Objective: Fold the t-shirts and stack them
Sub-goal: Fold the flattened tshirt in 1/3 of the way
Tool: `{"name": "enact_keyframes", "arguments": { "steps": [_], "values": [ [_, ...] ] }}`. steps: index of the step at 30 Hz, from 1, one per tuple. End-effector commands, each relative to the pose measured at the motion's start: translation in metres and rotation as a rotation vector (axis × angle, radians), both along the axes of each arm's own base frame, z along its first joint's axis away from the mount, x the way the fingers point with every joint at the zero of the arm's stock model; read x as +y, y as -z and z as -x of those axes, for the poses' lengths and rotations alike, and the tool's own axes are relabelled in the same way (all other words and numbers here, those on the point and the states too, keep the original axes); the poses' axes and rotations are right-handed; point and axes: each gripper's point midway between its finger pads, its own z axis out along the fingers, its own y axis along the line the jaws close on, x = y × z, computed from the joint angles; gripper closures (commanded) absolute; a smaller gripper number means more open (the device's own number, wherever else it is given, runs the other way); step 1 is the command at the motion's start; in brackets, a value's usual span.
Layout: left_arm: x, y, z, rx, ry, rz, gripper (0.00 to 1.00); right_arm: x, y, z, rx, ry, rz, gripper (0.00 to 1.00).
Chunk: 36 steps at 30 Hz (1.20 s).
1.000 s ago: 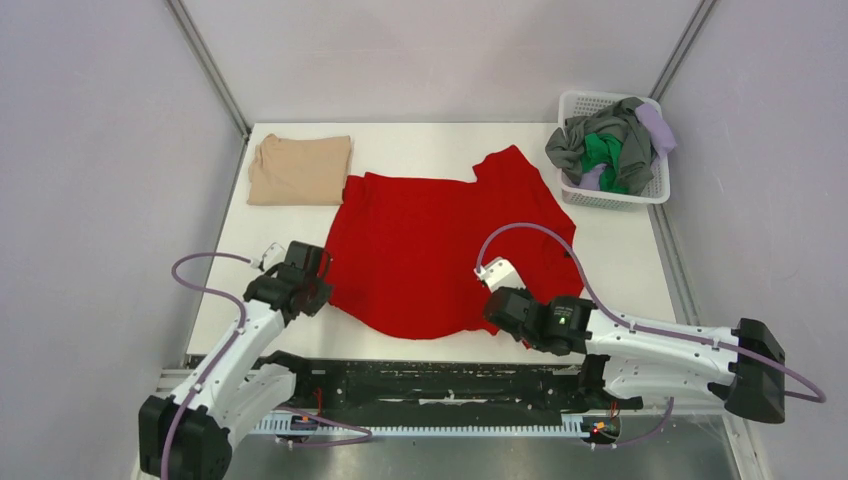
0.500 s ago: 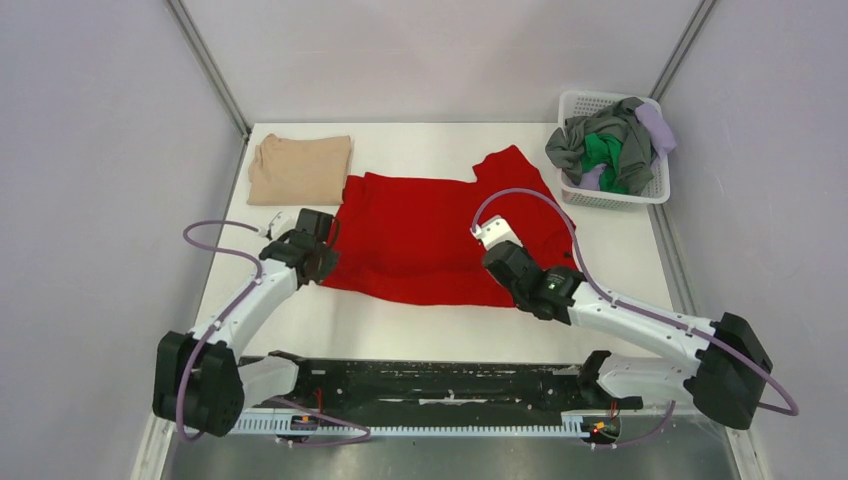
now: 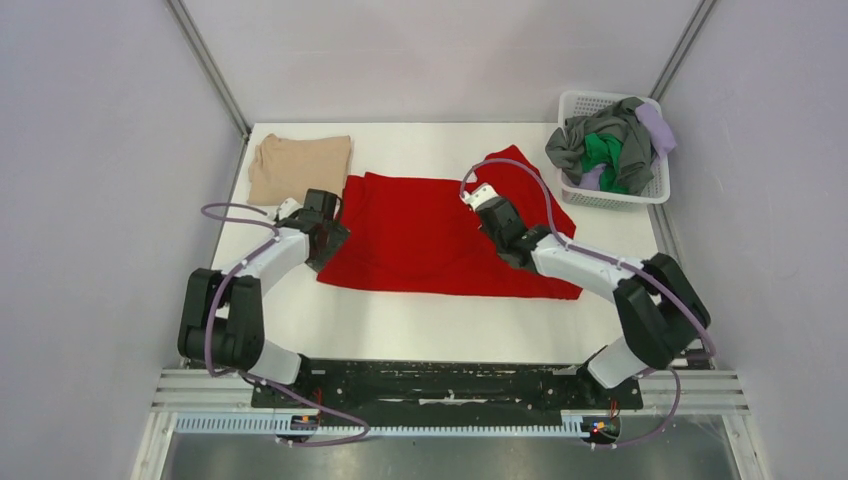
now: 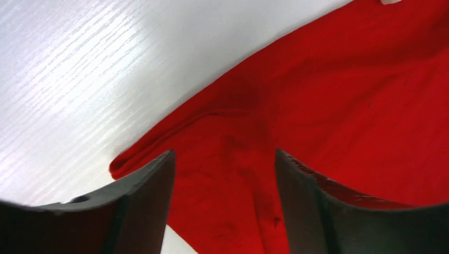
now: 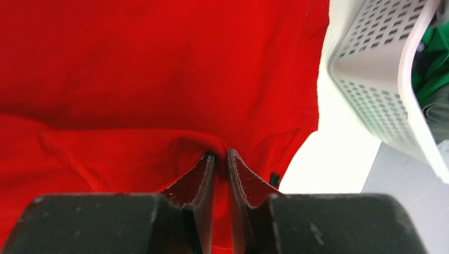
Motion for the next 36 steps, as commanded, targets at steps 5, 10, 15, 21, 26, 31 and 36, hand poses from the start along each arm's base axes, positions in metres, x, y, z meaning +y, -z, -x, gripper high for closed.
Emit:
{"name": "enact_keyframes", "arguments": {
  "steps": [5, 10, 15, 21, 26, 31, 36],
  "values": [
    [0.014, -0.062, -0.033, -0.184, -0.046, -0.038, 0.00, -0.018, -0.048, -0.094, -0.195, 0.192, 0.059, 0.27],
    [0.012, -0.098, -0.025, -0.278, -0.012, -0.022, 0.00, -0.032, -0.069, -0.082, -0.258, 0.269, -0.058, 0.02],
    [-0.024, -0.091, -0.015, -0.286, 0.159, 0.122, 0.00, -0.012, -0.052, -0.042, -0.195, 0.190, -0.319, 0.02],
    [-0.051, -0.047, -0.015, -0.220, 0.268, 0.220, 0.00, 0.035, 0.001, 0.010, -0.015, 0.026, -0.635, 0.02],
    [-0.045, 0.002, -0.026, -0.127, 0.254, 0.162, 0.00, 0.015, 0.036, 0.021, 0.009, 0.134, -0.587, 0.02],
    [-0.048, 0.042, -0.015, 0.005, 0.233, 0.189, 0.00, -0.013, 0.061, 0.036, 0.007, 0.251, -0.527, 0.02],
    [-0.042, 0.050, 0.019, 0.060, 0.237, 0.188, 0.00, -0.026, 0.090, 0.072, 0.106, 0.258, -0.497, 0.02]
  ]
}}
